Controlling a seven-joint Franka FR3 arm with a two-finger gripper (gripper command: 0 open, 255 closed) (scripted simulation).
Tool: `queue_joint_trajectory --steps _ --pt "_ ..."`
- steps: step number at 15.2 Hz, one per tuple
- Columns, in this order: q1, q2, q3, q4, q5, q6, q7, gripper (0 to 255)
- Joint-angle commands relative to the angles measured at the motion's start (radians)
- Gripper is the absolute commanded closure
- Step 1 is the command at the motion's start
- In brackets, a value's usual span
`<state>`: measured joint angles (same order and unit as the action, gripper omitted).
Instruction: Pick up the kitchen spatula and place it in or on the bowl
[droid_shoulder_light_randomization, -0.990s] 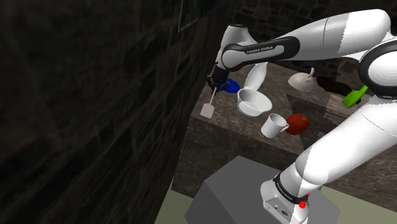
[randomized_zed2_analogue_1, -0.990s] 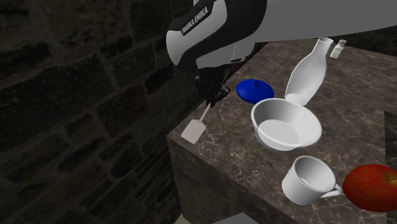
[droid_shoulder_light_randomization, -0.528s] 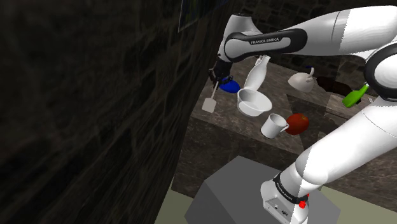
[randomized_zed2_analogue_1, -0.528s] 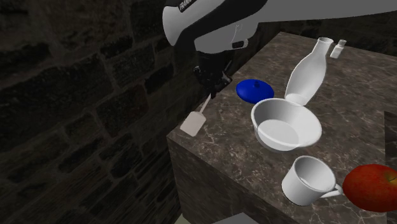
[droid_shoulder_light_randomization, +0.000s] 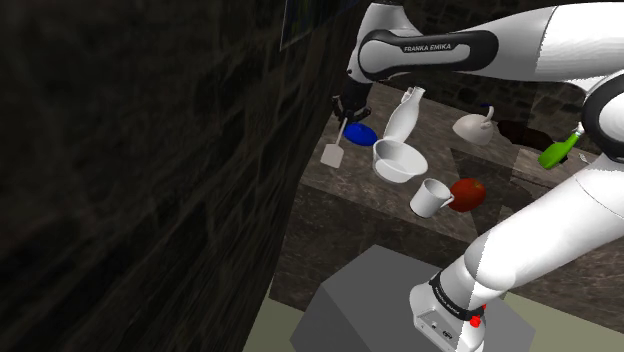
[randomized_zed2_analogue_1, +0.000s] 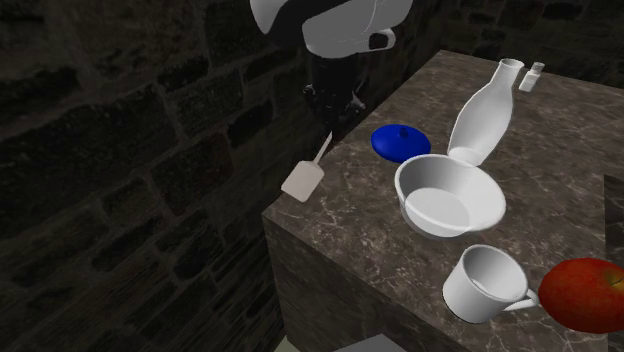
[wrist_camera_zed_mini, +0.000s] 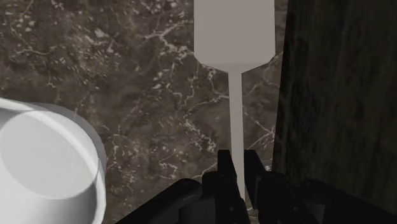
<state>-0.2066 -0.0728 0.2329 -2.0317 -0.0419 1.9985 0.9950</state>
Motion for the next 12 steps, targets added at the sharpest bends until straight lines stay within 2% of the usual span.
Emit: queue_joint_trajectory --steps 1,12 --pt "-0.001 -0.004 -0.001 0.023 0.002 -0.028 -0.003 255" --pt "-0.088 -0.219 -0.141 -0.188 0.022 -0.020 -0.241 255"
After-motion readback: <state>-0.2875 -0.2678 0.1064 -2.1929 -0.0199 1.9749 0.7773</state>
